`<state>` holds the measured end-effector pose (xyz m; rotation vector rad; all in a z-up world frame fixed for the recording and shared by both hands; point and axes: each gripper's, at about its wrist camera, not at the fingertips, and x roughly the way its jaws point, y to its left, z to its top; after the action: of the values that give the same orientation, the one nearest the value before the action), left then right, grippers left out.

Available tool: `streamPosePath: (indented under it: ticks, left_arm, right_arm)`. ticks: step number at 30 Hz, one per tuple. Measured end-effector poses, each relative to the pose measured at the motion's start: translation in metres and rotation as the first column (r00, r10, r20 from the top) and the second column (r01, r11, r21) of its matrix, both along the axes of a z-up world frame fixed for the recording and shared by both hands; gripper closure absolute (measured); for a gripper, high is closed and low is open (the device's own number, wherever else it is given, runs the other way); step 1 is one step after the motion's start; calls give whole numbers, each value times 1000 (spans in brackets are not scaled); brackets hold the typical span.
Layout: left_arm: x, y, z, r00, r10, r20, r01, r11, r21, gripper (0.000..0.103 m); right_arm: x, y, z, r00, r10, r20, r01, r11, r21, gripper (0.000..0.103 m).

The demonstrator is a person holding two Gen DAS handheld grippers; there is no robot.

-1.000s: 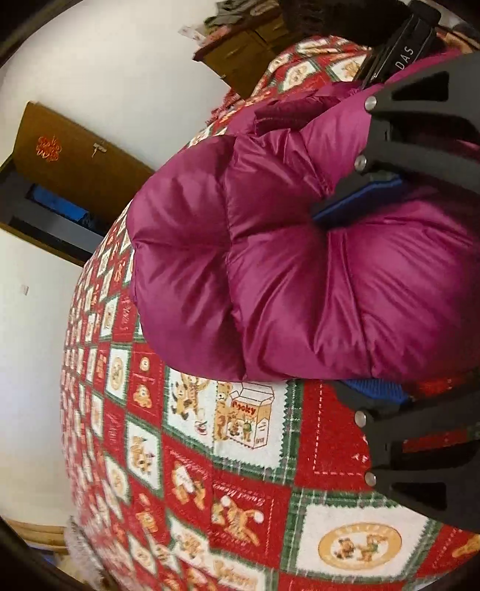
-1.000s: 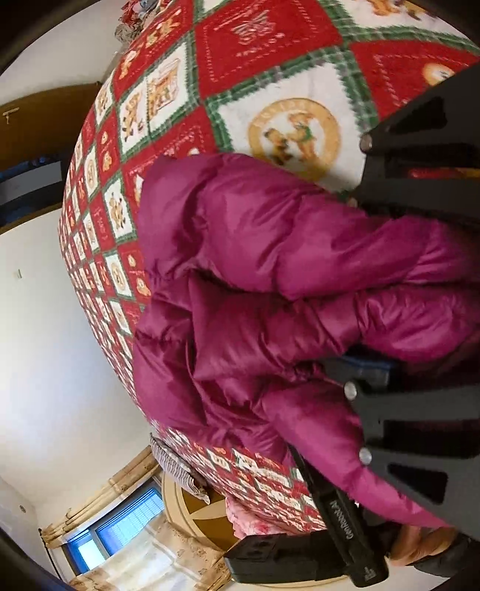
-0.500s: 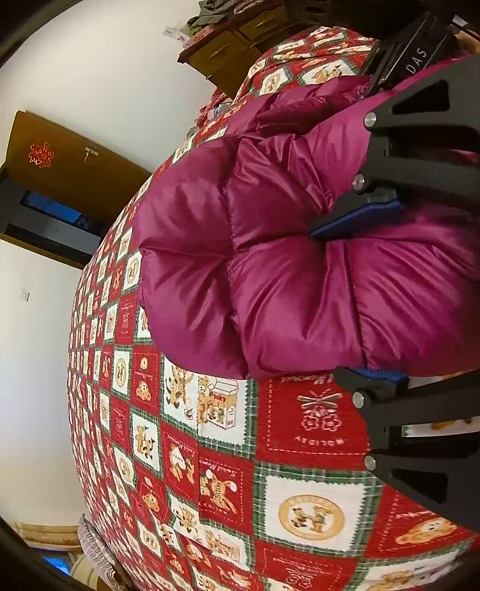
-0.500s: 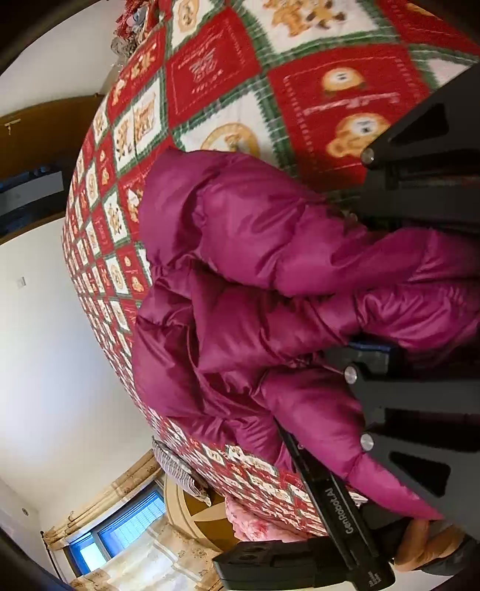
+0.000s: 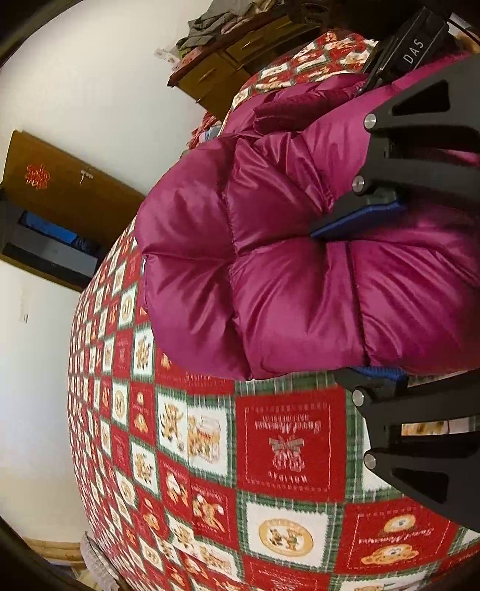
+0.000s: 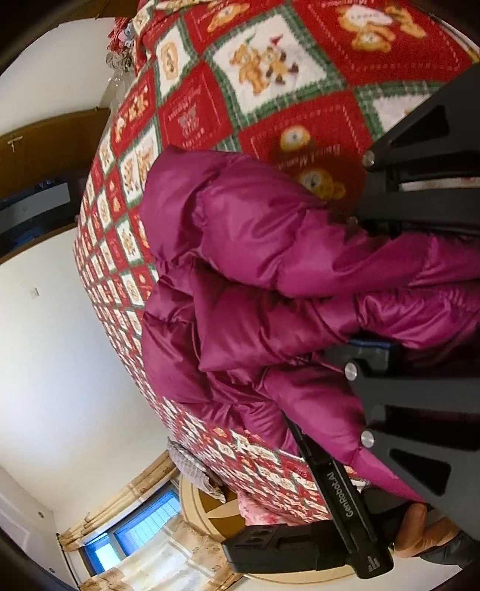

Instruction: Fold large clothes

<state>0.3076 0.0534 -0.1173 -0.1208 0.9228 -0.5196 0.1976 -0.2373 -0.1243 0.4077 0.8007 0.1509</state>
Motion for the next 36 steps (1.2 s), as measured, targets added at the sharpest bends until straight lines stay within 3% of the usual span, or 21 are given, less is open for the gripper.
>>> streamPosePath:
  ticks: [15, 36]
  left_arm:
    - [-21, -72, 25, 991, -115, 63, 114, 993, 18, 45]
    - [-23, -96, 22, 992, -116, 44, 114, 992, 46, 45]
  right_arm:
    - [-36, -62, 19, 990, -123, 63, 122, 992, 24, 69]
    - [-43, -69, 23, 989, -129, 69, 128, 992, 21, 69]
